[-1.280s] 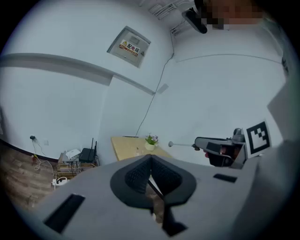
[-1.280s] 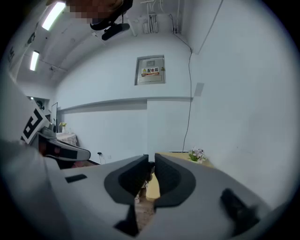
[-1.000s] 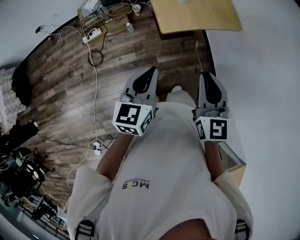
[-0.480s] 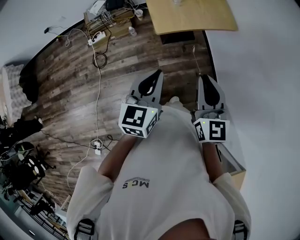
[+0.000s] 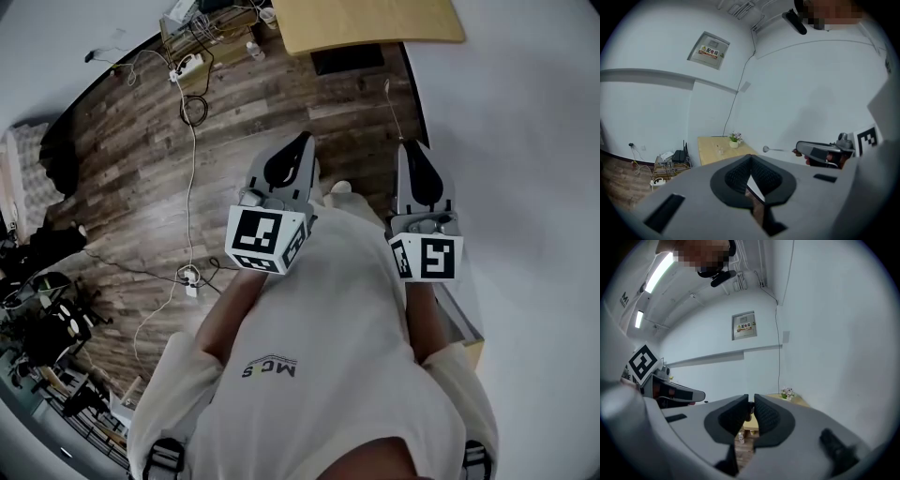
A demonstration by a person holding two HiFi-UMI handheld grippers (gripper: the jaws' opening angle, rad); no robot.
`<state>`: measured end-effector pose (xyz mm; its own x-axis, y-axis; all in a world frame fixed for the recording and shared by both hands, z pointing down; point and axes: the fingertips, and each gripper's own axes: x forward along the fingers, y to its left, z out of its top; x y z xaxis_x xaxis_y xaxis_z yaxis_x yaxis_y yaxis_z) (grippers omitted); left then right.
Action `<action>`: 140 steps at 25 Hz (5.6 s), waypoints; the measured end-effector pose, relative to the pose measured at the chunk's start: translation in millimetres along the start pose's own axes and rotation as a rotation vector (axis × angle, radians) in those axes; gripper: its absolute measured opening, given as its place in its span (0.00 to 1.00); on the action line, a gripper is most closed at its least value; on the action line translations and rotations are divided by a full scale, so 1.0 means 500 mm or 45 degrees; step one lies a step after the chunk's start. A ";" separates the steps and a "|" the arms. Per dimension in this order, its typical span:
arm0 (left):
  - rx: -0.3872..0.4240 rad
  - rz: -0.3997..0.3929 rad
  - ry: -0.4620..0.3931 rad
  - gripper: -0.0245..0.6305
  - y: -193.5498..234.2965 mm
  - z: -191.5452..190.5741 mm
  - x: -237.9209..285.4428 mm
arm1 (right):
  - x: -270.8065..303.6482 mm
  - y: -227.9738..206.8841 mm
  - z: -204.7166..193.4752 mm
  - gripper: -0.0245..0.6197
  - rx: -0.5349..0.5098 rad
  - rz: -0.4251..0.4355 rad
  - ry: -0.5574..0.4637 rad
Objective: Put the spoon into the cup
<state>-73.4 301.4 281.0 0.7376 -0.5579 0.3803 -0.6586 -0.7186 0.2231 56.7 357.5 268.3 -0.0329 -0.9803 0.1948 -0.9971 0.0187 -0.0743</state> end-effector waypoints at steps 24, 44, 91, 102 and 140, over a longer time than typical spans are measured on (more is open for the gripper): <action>-0.068 -0.022 -0.034 0.05 0.310 0.221 0.430 | 0.557 -0.140 0.074 0.12 -0.010 0.044 0.078; -0.159 0.180 0.014 0.05 0.454 0.266 0.608 | 0.842 -0.212 0.070 0.12 -0.085 0.282 0.167; -0.265 0.393 0.164 0.05 0.528 0.119 0.701 | 1.104 -0.251 -0.339 0.12 0.007 0.442 0.636; -0.234 0.380 0.142 0.05 0.522 0.134 0.701 | 1.098 -0.253 -0.354 0.25 0.085 0.412 0.675; -0.125 0.278 -0.113 0.05 0.493 0.322 0.581 | 0.912 -0.174 0.097 0.10 -0.125 0.419 0.286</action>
<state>2.6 -104.8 302.1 0.5838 -0.7328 0.3496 -0.8117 -0.5359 0.2323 132.0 -100.7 316.3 -0.3546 -0.8516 0.3859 -0.9323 0.3536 -0.0764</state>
